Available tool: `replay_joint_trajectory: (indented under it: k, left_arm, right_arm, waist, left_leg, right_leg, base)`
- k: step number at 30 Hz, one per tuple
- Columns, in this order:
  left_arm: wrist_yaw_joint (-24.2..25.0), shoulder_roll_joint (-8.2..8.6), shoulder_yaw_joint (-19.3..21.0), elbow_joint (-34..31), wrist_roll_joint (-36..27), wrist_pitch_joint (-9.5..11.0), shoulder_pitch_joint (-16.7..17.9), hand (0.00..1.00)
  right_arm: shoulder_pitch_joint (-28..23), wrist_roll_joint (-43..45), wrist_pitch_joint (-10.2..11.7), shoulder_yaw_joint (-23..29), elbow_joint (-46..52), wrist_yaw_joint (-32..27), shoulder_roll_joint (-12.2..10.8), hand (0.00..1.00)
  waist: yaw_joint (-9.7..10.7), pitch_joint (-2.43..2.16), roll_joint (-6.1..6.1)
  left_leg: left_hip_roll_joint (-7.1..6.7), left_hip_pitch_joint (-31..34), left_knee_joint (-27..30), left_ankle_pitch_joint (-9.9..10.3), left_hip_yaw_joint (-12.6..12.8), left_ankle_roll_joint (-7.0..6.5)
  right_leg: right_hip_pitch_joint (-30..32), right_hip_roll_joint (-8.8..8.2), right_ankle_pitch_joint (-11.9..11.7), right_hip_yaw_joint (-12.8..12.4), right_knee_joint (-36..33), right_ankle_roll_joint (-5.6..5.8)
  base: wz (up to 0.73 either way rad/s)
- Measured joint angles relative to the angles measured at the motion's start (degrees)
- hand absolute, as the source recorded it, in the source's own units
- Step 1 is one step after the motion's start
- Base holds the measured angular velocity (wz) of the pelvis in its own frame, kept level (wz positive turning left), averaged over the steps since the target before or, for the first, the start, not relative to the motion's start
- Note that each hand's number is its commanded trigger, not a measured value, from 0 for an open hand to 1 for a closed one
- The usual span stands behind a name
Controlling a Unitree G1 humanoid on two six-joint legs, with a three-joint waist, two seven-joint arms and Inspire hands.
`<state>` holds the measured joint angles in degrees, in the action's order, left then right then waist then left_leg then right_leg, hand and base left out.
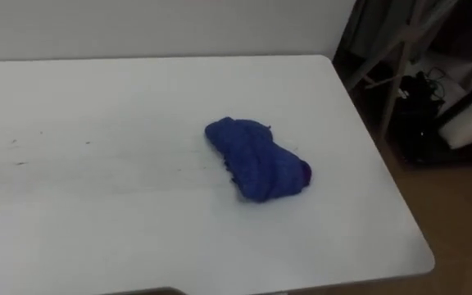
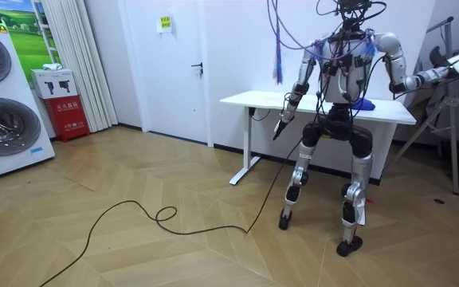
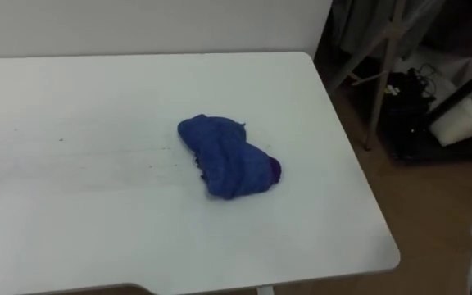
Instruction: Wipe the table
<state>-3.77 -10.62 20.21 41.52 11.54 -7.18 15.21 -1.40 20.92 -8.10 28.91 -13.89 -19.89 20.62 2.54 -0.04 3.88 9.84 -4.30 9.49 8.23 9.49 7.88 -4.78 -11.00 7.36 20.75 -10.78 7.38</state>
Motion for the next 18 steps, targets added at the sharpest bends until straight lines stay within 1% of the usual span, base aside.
replay_joint_trajectory:
  k: [1,4,5,6,8,9,11,12,13,14,15,16,17,18]
  left_arm:
    - [0.2,-0.3,0.4,0.0,0.0,-0.1,0.4,0.0]
    - [0.6,-0.35,2.2,-0.1,0.5,-0.6,0.3,0.0]
    - [0.6,-0.44,2.4,-0.1,0.5,-0.9,0.3,0.0]
    - [0.6,-0.48,2.4,-0.1,0.5,-1.1,0.3,0.0]
    - [0.7,-0.69,2.4,-0.5,0.5,-1.6,0.3,0.0]
    - [0.7,-0.82,2.4,-0.5,0.5,-1.6,0.3,0.0]
    - [0.7,-1.3,2.3,-0.5,0.4,-1.6,0.0,0.0]
    - [0.7,-1.46,2.0,-0.4,0.4,-1.6,-0.2,0.0]
    - [0.7,-1.56,1.8,-0.2,0.3,-1.5,-0.7,0.0]
    - [0.7,-1.56,1.5,0.2,0.3,-1.5,-0.9,0.0]
    - [0.7,-1.54,1.2,0.4,0.4,-1.5,-1.0,0.0]
    - [0.7,-1.59,0.3,0.8,0.5,-1.5,-1.2,0.0]
    - [0.7,-1.62,-0.4,0.9,0.5,-1.5,-1.2,0.0]
    - [0.7,-1.56,-2.2,0.9,0.5,-1.5,-1.2,0.0]
  right_arm:
    - [-0.8,-1.6,-0.8,0.2,-3.1,0.1,0.1,0.0]
    - [-4.2,-5.4,-2.1,1.3,-9.8,0.2,0.1,0.0]
    - [-5.2,-5.6,-2.3,1.6,-12.7,0.2,0.1,0.0]
    - [-5.5,-6.0,-2.3,1.7,-14.3,0.2,0.1,0.0]
    - [-6.8,-8.8,-3.0,1.7,-20.6,0.6,0.1,0.0]
    - [-6.8,-9.8,-3.2,1.7,-22.1,0.8,0.1,0.0]
    - [-7.1,-12.2,-3.3,1.6,-28.9,2.0,0.1,0.0]
    - [-7.2,-12.4,-3.3,1.4,-30.7,2.4,0.0,0.0]
    - [-7.8,-12.7,-3.3,-0.1,-33.6,3.4,-0.2,0.0]
    - [-8.7,-12.6,-3.2,-2.0,-35.5,4.8,-0.9,0.0]
    - [-9.0,-12.6,-3.2,-3.0,-36.5,5.6,-1.3,0.0]
    - [-9.3,-12.6,-3.3,-5.3,-39.0,7.1,-2.0,0.0]
    - [-9.5,-12.5,-3.4,-6.7,-40.0,7.9,-2.3,0.0]
    - [-10.6,-12.4,-3.7,-9.5,-40.3,9.3,-3.2,0.0]
  waist:
    - [0.5,-0.05,0.01]
    - [0.8,-0.25,-0.25]
    - [1.0,-0.3,-0.29]
    - [1.2,-0.22,-0.11]
    - [1.5,-0.3,0.05]
    - [1.6,-0.3,0.06]
    - [1.8,-0.37,0.5]
    - [1.8,-0.42,0.49]
    - [1.6,-0.48,0.58]
    - [1.6,-0.63,0.26]
    - [1.6,-0.64,0.25]
    - [1.5,-0.63,0.11]
    - [1.4,-0.5,-0.16]
    - [0.9,-0.51,-0.2]
  left_leg:
    - [0.0,0.1,0.0,0.0,0.0,0.0]
    - [-0.01,0.4,0.0,0.0,0.0,-0.01]
    - [-0.02,0.3,0.0,0.0,0.0,-0.01]
    - [-0.02,0.3,0.0,0.0,0.0,-0.01]
    - [-0.02,0.3,0.0,0.0,0.0,-0.01]
    - [-0.02,0.1,0.0,0.0,0.0,-0.01]
    - [-0.16,-0.4,0.0,0.0,0.0,-0.01]
    - [-0.18,-0.4,0.0,0.0,0.0,0.0]
    - [-0.22,-0.4,0.0,0.0,0.2,0.0]
    - [-0.23,-0.5,0.0,0.0,0.2,-0.01]
    - [-0.23,-0.4,0.0,0.0,0.2,-0.01]
    - [-0.23,-0.4,0.1,0.0,0.2,-0.01]
    - [-0.23,-0.4,0.1,0.0,0.2,-0.01]
    - [-0.24,-0.4,0.1,0.0,0.2,0.0]
  right_leg:
    - [0.1,0.0,0.0,-0.1,0.0,0.0]
    - [0.1,0.0,0.0,-0.2,-0.1,0.01]
    - [0.1,0.0,0.0,-0.3,-0.1,0.02]
    - [0.1,0.0,0.0,-0.3,-0.1,0.02]
    - [0.2,0.0,0.2,-0.3,-0.1,0.03]
    - [0.2,0.0,0.3,-0.4,-0.1,0.02]
    - [-0.3,0.06,0.9,-1.5,-0.1,0.1]
    - [-0.3,0.12,0.9,-1.9,0.0,0.1]
    - [-0.2,0.14,0.9,-2.2,0.0,0.08]
    - [-0.2,0.15,0.9,-2.3,-0.1,0.05]
    - [-0.2,0.15,0.9,-2.4,-0.1,0.05]
    - [-0.2,0.24,0.9,-2.9,-0.1,0.05]
    - [-0.1,0.38,0.9,-3.7,-0.1,0.04]
    - [-0.1,0.42,0.9,-3.9,0.0,0.04]
  base:
    - [0.0]
    - [0.0]
    - [0.0]
    - [0.0]
    - [0.0]
    - [0.0]
    - [0.0]
    - [0.0]
    - [0.0]
    - [-0.03]
    - [0.0]
    - [0.0]
    - [0.0]
    - [-0.04]
